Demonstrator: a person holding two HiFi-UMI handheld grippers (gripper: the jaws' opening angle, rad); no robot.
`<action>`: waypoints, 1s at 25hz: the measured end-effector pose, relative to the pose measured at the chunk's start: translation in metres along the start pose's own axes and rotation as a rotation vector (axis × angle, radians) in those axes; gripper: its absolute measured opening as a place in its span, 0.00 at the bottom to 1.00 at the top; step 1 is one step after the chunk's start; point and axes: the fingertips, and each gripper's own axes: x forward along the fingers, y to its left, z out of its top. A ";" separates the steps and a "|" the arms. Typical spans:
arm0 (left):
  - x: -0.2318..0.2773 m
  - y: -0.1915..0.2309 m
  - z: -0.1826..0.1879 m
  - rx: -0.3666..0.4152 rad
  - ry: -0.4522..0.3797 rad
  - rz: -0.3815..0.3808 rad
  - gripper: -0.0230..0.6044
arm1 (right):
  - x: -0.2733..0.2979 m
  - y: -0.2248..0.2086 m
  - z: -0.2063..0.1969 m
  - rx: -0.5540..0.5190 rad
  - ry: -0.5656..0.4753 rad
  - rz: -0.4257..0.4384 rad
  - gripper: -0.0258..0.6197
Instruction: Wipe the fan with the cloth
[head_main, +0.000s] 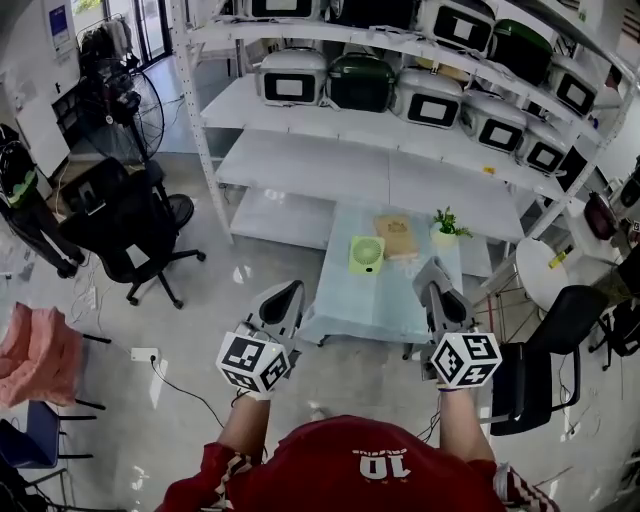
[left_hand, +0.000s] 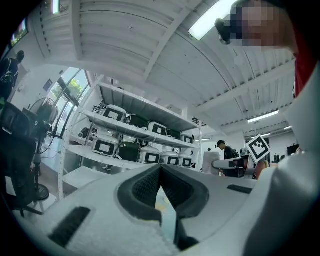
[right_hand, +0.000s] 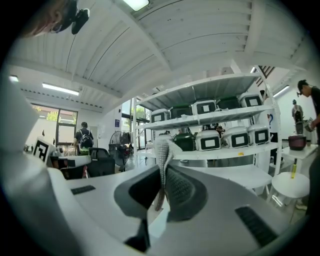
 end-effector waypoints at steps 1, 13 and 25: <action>0.001 0.001 0.000 -0.002 -0.001 0.000 0.04 | 0.001 0.000 0.000 -0.003 0.003 0.001 0.07; 0.025 -0.010 -0.010 -0.046 0.010 -0.011 0.04 | 0.007 -0.030 -0.012 0.027 0.020 -0.007 0.07; 0.080 -0.040 -0.004 0.021 0.036 -0.022 0.04 | 0.029 -0.070 -0.006 0.065 0.004 0.047 0.07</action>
